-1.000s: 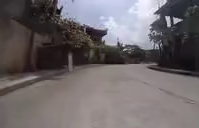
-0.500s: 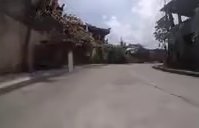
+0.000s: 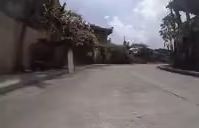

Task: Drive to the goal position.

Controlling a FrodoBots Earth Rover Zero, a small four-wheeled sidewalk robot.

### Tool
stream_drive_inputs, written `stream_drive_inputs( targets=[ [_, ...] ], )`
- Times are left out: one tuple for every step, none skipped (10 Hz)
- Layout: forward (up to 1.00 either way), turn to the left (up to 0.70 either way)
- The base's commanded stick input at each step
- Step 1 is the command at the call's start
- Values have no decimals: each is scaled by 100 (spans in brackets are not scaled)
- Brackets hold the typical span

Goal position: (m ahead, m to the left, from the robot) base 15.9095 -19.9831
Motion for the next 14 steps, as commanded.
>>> stream_drive_inputs(
  targets=[
    [100, 0],
    [100, 0],
    [100, 0],
    [100, 0],
    [100, 0],
    [100, 0],
    [100, 0],
    [100, 0],
    [100, 0],
    [100, 0],
    [100, 0],
    [100, 0],
    [100, 0],
    [100, 0]
  ],
)
